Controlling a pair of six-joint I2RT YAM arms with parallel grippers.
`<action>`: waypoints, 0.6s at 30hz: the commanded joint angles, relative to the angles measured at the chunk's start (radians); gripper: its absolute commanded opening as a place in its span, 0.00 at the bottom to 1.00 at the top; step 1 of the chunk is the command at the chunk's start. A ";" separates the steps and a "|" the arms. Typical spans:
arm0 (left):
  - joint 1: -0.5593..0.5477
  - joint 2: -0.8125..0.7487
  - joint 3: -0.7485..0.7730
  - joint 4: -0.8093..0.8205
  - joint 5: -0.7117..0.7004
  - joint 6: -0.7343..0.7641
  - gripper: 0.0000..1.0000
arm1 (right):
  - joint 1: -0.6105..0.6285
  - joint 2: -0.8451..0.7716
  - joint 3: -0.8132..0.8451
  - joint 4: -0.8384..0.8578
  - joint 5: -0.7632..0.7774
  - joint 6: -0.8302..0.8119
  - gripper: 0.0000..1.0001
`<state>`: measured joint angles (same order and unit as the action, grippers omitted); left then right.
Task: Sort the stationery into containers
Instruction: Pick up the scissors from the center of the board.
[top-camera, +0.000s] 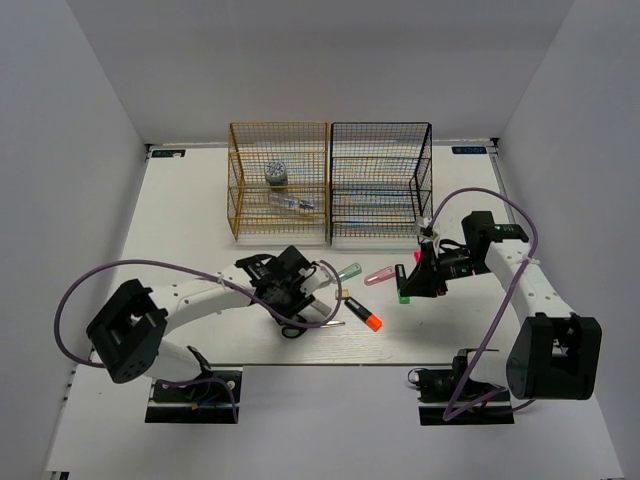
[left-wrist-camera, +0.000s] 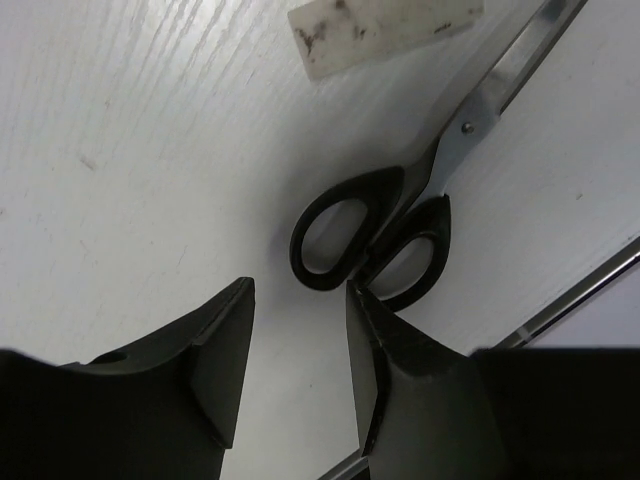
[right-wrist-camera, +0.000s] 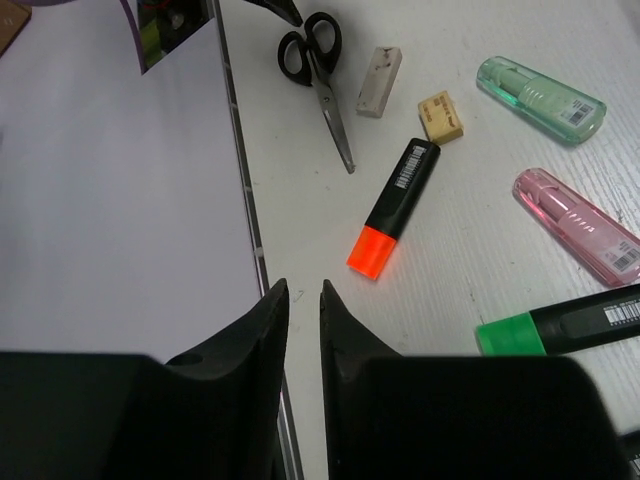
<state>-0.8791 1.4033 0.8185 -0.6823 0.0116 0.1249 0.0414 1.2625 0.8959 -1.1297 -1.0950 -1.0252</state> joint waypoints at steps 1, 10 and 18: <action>0.003 0.016 0.039 0.079 0.048 0.010 0.53 | -0.003 -0.037 0.012 -0.019 -0.020 -0.027 0.23; 0.015 0.086 0.048 0.109 0.053 0.007 0.53 | -0.003 -0.057 -0.003 -0.013 -0.019 -0.033 0.25; 0.020 0.126 0.044 0.113 0.027 0.024 0.49 | -0.006 -0.061 -0.003 -0.024 -0.025 -0.049 0.27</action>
<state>-0.8658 1.5257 0.8360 -0.5896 0.0406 0.1345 0.0395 1.2163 0.8917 -1.1297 -1.0958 -1.0477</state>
